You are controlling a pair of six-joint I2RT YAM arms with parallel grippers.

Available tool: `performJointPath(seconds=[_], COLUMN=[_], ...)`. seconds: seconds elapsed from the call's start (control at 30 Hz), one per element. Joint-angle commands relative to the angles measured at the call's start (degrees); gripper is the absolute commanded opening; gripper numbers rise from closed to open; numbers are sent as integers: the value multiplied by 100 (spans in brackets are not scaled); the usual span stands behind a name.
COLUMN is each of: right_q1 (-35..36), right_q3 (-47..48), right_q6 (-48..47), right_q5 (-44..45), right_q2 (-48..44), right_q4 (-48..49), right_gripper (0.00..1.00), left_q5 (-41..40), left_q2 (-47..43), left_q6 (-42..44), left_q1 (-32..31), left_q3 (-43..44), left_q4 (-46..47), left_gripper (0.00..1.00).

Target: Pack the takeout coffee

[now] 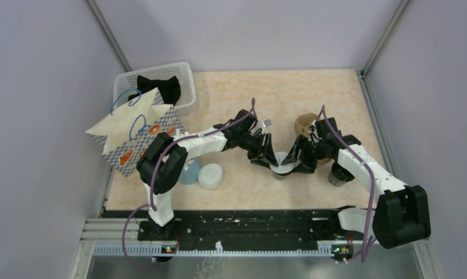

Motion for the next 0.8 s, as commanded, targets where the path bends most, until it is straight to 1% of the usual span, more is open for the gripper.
performJointPath(seconds=[0.0,0.03,0.07,0.2,0.3,0.47,0.57,0.63,0.67,0.73,0.77], right_q1=[37,37,37,35,37,37,43,46,45,46,42], right_q3=[-18,34,79,142,-14,-136,-249,-244,-229,-204,-206], right_q6=[20,3,7,417,1021,1769,2071,2126,2152,2213,2256], right_q5=[10,44,79,47,-182,-421,-266,-168,-139,-65,-53], right_q2=[-167,-202,-249,-343,-454,-342,-406,-370,-337,-295,-280], right_q4=[70,-47,-162,-559,-400,-256,-78,-36,-27,6,54], right_gripper=[65,69,70,68,69,72,72,69,66,57,55], left_q5=[-123,-133,-138,-157,-160,-96,-120,-136,-129,-118,-118], left_q2=[-38,-41,-45,-49,-53,3,17,19,30,57,64], left_q6=[195,207,195,184,154,68,61,60,50,49,45], left_q1=[-116,-126,-132,-153,-154,-153,-154,-154,-154,-154,-154], left_q3=[-25,-36,-41,-15,1,58,139,140,141,138,140], left_q4=[165,158,161,176,186,243,229,236,241,244,249], left_gripper=[51,51,51,51,51,51,52,52,52,52,52])
